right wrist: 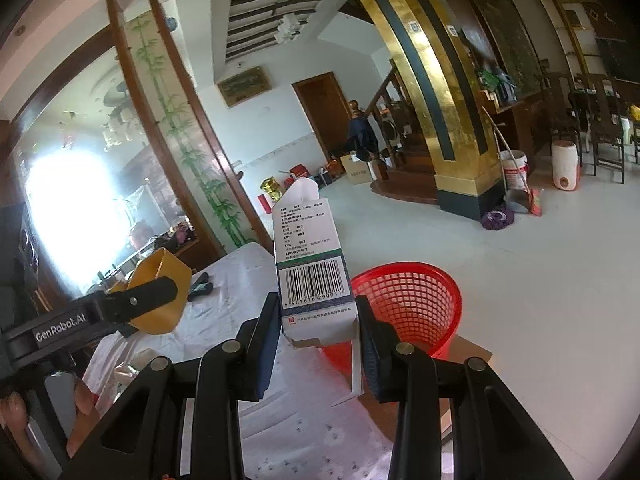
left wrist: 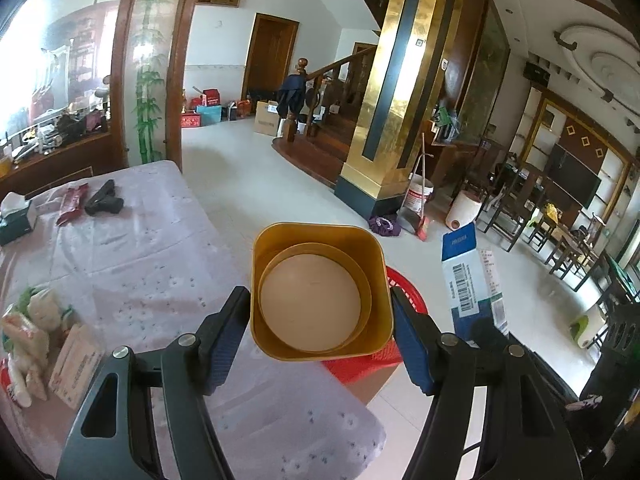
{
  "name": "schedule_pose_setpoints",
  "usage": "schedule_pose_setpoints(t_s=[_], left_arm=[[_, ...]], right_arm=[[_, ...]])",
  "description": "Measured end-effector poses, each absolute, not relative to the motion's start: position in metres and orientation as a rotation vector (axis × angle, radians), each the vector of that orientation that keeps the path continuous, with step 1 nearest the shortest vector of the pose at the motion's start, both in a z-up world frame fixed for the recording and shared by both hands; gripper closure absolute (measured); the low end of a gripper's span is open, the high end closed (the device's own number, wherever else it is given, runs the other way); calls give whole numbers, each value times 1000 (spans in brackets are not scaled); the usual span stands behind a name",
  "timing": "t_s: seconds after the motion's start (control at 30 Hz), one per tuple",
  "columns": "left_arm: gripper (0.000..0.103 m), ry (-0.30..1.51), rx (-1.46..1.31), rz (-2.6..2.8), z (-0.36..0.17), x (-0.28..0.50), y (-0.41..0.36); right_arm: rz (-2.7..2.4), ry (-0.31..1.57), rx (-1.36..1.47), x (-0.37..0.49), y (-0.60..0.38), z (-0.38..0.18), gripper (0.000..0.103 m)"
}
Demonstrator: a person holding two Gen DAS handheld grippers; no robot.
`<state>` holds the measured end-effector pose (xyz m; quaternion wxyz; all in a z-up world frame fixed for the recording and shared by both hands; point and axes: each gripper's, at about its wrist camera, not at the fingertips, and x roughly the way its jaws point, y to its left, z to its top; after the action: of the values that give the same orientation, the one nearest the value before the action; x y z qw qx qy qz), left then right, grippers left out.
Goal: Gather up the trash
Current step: 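Carry the yellow container with the left tool while the right tool carries the box to the red basket, then open the left tool over the basket while the right tool releases the box into it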
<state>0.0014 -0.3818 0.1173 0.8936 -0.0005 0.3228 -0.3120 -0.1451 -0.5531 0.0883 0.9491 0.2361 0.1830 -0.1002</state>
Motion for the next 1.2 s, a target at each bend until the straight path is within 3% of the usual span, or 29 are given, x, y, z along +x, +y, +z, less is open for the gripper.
schedule_pose_setpoints(t_s=[0.67, 1.2], left_arm=[[35, 919, -44, -758, 40, 83, -476], [35, 1001, 6, -761, 1, 99, -520]], right_arm=[[-293, 504, 546, -89, -620, 34, 64], [-303, 574, 567, -67, -637, 1, 64]])
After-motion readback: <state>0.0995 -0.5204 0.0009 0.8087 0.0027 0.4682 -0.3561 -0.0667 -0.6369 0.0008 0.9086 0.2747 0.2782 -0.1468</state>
